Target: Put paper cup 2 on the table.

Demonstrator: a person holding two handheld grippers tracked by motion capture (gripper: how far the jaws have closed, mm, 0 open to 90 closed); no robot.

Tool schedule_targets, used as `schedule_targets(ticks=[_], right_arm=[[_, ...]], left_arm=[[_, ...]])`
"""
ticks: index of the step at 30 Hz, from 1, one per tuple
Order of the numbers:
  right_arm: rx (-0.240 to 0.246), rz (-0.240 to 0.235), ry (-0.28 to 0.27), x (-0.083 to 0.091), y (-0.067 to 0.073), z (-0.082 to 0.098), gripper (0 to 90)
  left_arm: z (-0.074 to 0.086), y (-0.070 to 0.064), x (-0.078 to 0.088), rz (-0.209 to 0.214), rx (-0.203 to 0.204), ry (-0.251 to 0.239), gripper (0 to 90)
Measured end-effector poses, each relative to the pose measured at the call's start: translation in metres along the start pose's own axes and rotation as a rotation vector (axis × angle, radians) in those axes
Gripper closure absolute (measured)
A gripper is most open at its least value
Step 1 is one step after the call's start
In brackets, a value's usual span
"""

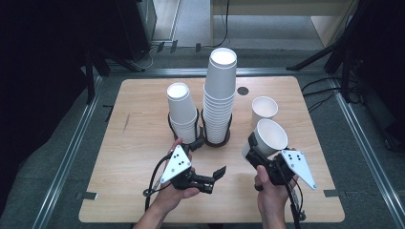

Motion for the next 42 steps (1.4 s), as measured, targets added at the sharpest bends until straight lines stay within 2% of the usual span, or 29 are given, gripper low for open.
schedule_targets(ticks=[7,14,23,27,35,39,42], right_arm=[[0.138,0.027,-0.03,0.0,0.001,-0.001,13.7],[0.218,0.051,-0.043,0.0,-0.001,-0.001,13.7],[0.35,0.08,-0.075,0.0,0.001,0.002,13.7],[0.384,0.081,-0.082,-0.001,0.001,0.004,13.7],[0.399,0.081,-0.073,-0.004,0.0,0.007,13.7],[0.427,0.079,-0.073,-0.005,-0.001,0.009,13.7],[0.425,0.085,-0.069,-0.007,-0.003,0.009,13.6]], left_arm=[[0.001,0.001,0.0,0.0,0.001,0.004,0.0],[0.001,0.001,0.0,-0.002,0.001,0.005,0.0],[0.001,0.002,0.0,-0.004,0.002,0.005,0.0],[0.002,0.002,0.0,-0.004,0.002,0.007,0.0],[0.004,0.003,-0.001,-0.004,0.004,0.014,0.0],[0.006,0.003,-0.003,-0.004,0.008,0.021,0.0],[0.006,0.003,-0.004,-0.003,0.004,0.021,0.0]])
Point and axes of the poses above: each handheld gripper's, and its own axes: x roughly backward along the jaws, z roughly out of its underside, y roughly to its left, the point moved 2 cm from there along -x, roughly forward along the jaws, and after that the axes turned 9 degrees about -x, right-handed, at the moved point
